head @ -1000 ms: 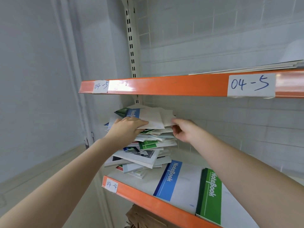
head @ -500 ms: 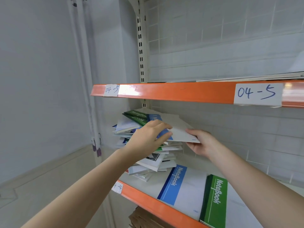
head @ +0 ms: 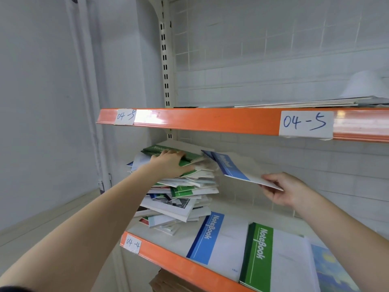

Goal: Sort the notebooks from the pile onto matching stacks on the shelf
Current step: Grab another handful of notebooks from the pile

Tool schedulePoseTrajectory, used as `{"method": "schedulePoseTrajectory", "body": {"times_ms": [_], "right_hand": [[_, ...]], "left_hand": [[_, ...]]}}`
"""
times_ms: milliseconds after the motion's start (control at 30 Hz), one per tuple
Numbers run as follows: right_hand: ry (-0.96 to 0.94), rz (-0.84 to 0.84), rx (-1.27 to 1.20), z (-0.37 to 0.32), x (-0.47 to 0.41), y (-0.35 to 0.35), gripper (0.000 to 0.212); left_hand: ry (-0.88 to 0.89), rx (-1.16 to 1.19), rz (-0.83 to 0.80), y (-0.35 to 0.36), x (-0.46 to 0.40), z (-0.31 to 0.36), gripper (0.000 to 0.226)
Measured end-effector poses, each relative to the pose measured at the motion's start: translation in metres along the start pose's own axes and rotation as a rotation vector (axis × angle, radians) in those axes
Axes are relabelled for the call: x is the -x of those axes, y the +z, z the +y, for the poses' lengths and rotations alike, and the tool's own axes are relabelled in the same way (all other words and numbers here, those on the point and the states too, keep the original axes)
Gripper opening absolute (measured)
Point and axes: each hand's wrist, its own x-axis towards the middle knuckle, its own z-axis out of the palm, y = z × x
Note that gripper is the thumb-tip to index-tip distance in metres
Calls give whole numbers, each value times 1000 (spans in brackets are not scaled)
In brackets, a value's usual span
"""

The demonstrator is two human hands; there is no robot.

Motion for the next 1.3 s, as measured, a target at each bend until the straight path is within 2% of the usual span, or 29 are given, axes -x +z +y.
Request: {"method": "schedulePoseTrajectory", "body": {"times_ms": [67, 233, 367, 533, 600, 667, 733, 800, 867, 900, 967, 1000, 1067, 1167, 1300], "right_hand": [[-4, -20, -76, -1, 1, -1, 10], [6, -54, -158, 0, 3, 6, 8], [23, -83, -229, 6, 6, 15, 8], [28, -112, -168, 13, 12, 27, 13], [8, -128, -36, 21, 14, 32, 12], [-3, -145, 77, 30, 17, 37, 9], [22, -189, 99, 40, 19, 40, 2], [47, -247, 62, 48, 22, 42, 14], [31, -256, 51, 55, 22, 42, 13], [21, -252, 44, 58, 24, 41, 9], [-2, -238, 59, 61, 28, 36, 8], [-23, -232, 94, 61, 31, 30, 13], [-68, -220, 149, 62, 37, 13, 28], [-85, -206, 160, 69, 52, -22, 33], [-148, -113, 256, 87, 77, -62, 28]], "left_hand": [[34, -80, 55, 0, 4, 3, 66], [139, -390, 201, -13, 16, 12, 40], [206, -463, 286, -21, 26, -2, 37], [479, -339, 674, 1, 70, -11, 15], [547, -281, 795, 11, 89, -7, 24], [503, -191, 869, 21, 106, 0, 32], [350, -6, 899, 33, 118, 9, 24], [132, 310, 836, 43, 126, 21, 44], [-48, 769, 744, 46, 131, 33, 67], [-117, 1002, 669, 43, 135, 39, 69], [-175, 1430, 463, 37, 140, 48, 53], [-199, 1625, 356, 33, 142, 52, 47], [-223, 1905, 117, 31, 145, 57, 54], [-122, 1908, -152, 38, 154, 72, 37], [-6, 1870, -336, 66, 164, 106, 31]]}}
